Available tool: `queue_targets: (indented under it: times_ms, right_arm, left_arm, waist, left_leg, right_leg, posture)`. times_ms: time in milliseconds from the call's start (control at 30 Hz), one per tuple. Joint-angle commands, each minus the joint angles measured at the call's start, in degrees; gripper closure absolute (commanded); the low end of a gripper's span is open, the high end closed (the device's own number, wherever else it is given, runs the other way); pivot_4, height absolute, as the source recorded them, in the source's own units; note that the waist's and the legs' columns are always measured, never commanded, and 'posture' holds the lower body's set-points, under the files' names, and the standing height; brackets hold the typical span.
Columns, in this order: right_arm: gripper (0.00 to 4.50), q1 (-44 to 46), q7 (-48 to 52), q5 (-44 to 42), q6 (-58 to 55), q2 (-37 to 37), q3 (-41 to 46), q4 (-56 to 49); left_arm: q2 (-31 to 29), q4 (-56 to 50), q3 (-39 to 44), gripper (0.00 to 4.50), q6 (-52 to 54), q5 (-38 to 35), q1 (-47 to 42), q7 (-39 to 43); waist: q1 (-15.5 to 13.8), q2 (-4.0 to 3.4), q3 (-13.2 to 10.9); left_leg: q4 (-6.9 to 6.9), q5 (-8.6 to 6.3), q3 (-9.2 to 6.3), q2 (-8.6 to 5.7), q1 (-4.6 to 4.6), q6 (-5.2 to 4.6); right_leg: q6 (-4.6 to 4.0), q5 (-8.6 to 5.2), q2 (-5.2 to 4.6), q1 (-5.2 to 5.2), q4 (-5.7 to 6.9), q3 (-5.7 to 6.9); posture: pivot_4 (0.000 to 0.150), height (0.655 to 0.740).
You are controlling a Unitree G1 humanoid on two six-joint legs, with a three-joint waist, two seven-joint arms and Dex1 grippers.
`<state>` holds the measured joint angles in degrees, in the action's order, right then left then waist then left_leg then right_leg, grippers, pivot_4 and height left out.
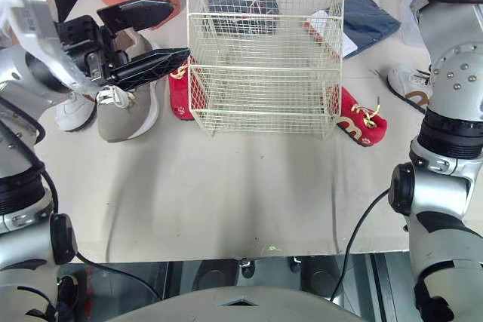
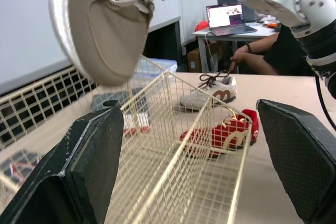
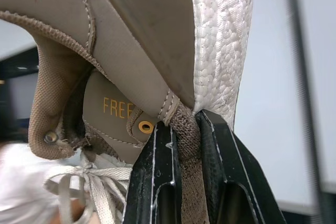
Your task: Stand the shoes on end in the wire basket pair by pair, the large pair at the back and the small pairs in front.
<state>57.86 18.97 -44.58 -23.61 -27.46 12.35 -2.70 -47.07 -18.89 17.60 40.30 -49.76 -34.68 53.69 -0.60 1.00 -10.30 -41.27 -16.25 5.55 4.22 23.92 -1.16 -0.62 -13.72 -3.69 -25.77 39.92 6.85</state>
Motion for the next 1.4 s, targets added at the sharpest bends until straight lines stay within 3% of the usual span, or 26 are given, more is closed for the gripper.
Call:
queue_targets:
  times_ms: [33, 433, 767, 1000, 1400]
  right_arm:
    - [4.5, 0.77, 6.23, 7.67, 7.15, -1.81, -2.31, 0.97]
    - [4.5, -2.26, 13.98, 22.32, 17.21, -2.74, -6.1, 9.13]
    - [4.5, -5.14, 15.18, 24.32, 6.93, -3.71, -7.48, 7.93]
    - [4.5, -8.37, 8.7, 22.52, -6.32, -2.38, -4.8, 5.56]
    - [4.5, -12.16, 6.42, 23.43, -5.41, -1.86, -3.43, 3.61]
  left_arm:
    - [-2.86, -3.4, 4.68, 0.1, 3.79, -4.08, 1.91, -2.77]
    - [-6.12, -8.03, 12.46, 0.1, 6.68, -6.56, 10.42, -9.75]
    - [-7.17, -9.37, 13.79, 0.1, 6.09, -8.19, 12.87, -10.23]
    - [-6.92, -9.4, 12.19, 0.1, 5.73, -8.43, 11.97, -10.48]
    - [-6.98, -8.4, 9.74, 0.1, 5.2, -7.87, 9.71, -10.45]
  waist:
    - [0.29, -0.02, -0.01]
    - [0.95, -0.02, -0.01]
    - [0.2, -0.01, -0.01]
    - [-0.37, 0.02, 0.01]
    - [-0.53, 0.05, 0.03]
  left_leg:
    - [0.04, 0.0, 0.01, 0.0, -0.02, 0.0]
    - [0.04, 0.01, -0.03, 0.02, -0.03, 0.02]
    - [0.02, 0.01, -0.07, 0.0, -0.04, 0.02]
    - [0.0, 0.01, -0.08, -0.02, -0.02, 0.01]
    - [-0.01, 0.01, -0.23, -0.05, -0.02, 0.01]
  right_leg:
    - [0.0, 0.0, 0.0, -0.02, 0.01, -0.04]
    - [0.0, 0.0, -0.05, -0.02, 0.03, -0.01]
    - [0.0, 0.0, -0.09, 0.02, 0.05, 0.05]
    - [-0.01, 0.0, -0.14, 0.09, 0.02, 0.14]
    - [0.0, -0.01, -0.14, 0.14, 0.01, 0.22]
  posture:
    - [0.15, 0.686]
    - [0.15, 0.686]
    - [0.15, 0.686]
    - [0.15, 0.686]
    - [0.15, 0.686]
